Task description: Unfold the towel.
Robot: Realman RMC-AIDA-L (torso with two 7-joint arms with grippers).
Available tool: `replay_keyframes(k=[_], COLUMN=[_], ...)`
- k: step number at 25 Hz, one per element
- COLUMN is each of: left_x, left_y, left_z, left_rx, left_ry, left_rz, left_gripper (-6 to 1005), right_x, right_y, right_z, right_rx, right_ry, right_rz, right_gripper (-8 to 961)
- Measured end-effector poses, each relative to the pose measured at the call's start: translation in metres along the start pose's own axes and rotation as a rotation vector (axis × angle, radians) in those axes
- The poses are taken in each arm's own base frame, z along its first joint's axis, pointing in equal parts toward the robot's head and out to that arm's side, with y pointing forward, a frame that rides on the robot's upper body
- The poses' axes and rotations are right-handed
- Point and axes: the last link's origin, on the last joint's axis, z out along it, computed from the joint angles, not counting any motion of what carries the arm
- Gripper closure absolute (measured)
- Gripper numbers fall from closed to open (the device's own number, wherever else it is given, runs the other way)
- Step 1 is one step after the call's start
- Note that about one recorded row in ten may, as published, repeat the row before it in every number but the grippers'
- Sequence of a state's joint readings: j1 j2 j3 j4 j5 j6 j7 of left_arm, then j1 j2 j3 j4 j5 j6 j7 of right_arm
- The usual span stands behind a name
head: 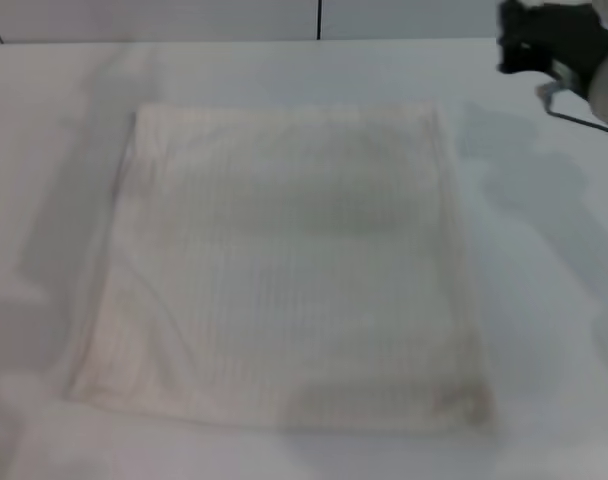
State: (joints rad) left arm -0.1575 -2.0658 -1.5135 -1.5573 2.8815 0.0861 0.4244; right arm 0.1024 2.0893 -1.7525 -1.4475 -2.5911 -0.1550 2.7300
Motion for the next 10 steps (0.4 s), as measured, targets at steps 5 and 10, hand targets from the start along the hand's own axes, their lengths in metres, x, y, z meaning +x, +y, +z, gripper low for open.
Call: replay_keyframes(k=[5, 10], left_x=[-0.065, -0.119], left_y=[0.002, 0.011], left_z=[-0.037, -0.068], left_rx=[0.102, 0.16], left_ry=[0.027, 0.04], left_rz=[-0.107, -0.221], left_gripper=[577, 576], right_x=[0.05, 0.101], right_y=[-0.008, -0.022], right_z=[-0.031, -0.071], right_rx=[0.199, 0.347], right_ry=[-0.246, -0.494], right_rz=[0.011, 0.0], right_gripper=[953, 953])
